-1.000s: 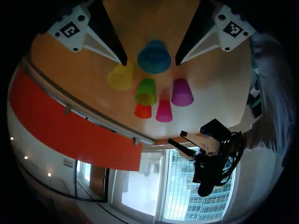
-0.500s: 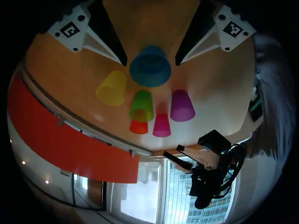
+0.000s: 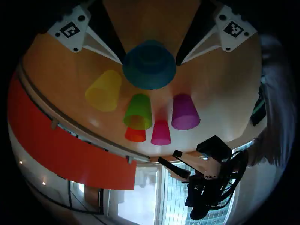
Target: Pour water
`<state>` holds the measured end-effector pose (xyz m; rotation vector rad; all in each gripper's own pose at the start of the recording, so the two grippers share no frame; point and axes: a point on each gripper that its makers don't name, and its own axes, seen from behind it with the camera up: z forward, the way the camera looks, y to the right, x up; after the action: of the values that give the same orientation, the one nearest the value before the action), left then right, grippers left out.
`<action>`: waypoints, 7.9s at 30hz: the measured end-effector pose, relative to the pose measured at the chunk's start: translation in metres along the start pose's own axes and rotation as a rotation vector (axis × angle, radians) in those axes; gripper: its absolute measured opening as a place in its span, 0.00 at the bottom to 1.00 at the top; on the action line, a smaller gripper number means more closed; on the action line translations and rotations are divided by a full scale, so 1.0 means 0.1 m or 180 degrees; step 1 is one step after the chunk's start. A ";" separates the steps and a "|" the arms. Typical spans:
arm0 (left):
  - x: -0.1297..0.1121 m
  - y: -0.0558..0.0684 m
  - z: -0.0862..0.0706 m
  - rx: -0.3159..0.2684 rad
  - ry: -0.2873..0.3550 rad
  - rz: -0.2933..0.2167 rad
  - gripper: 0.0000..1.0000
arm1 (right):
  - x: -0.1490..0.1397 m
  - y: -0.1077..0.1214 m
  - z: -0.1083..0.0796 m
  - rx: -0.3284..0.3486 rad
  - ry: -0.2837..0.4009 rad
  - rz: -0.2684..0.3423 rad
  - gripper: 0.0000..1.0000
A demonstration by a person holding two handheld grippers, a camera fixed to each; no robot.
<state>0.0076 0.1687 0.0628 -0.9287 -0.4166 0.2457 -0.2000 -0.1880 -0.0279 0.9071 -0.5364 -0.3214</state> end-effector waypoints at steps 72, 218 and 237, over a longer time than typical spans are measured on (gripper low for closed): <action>-0.43 0.13 0.87 0.0163 -0.0658 -0.0049 1.00 | 0.60 0.73 -1.47 -0.0910 0.0947 0.0107 0.90; 0.90 0.98 -1.05 0.0212 0.1212 0.0049 0.88 | 2.41 0.37 -1.33 -0.0655 0.1570 -0.0890 0.90; 0.86 1.11 -1.01 0.0191 0.1210 0.0150 0.88 | 2.79 0.48 -1.30 -0.0827 0.1552 -0.1532 0.90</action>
<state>0.1271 0.1924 -0.0602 -0.9033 -0.0369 0.1191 0.1056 -0.2088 0.0309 0.8152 0.1794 -0.5692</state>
